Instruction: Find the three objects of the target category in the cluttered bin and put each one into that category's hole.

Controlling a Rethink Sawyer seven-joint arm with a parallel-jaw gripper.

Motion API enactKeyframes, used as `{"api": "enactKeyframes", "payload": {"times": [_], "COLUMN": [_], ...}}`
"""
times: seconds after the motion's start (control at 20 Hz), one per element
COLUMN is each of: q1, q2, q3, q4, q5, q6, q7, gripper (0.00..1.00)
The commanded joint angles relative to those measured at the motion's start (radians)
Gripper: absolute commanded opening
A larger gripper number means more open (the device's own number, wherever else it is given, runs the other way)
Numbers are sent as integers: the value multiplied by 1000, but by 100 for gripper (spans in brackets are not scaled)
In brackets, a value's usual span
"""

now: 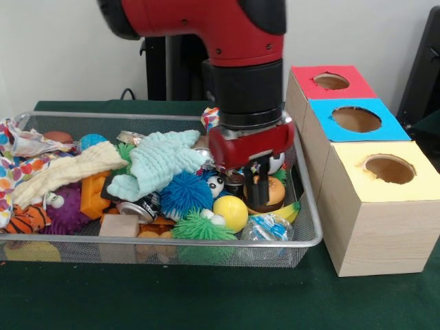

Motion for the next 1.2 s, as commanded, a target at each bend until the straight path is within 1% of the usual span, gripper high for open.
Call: {"api": "enactKeyframes", "payload": {"times": [0.05, 0.2, 0.4, 0.5, 0.75, 1.05, 1.2], "q1": [-47, -25, 21, 31, 29, 59, 59], "q2": [62, 74, 64, 64, 61, 65, 65], "q3": [80, 66, 24, 15, 13, -15, -15], "q4": [73, 67, 76, 77, 94, 90, 94], "q5": [-60, -71, -83, -85, -95, -96, -91], "q6": [-38, -64, -95, -102, -120, -132, -132], "q7": [60, 93, 144, 154, 155, 178, 183], "gripper": [0, 0, 0, 0, 0, 0, 0]}}
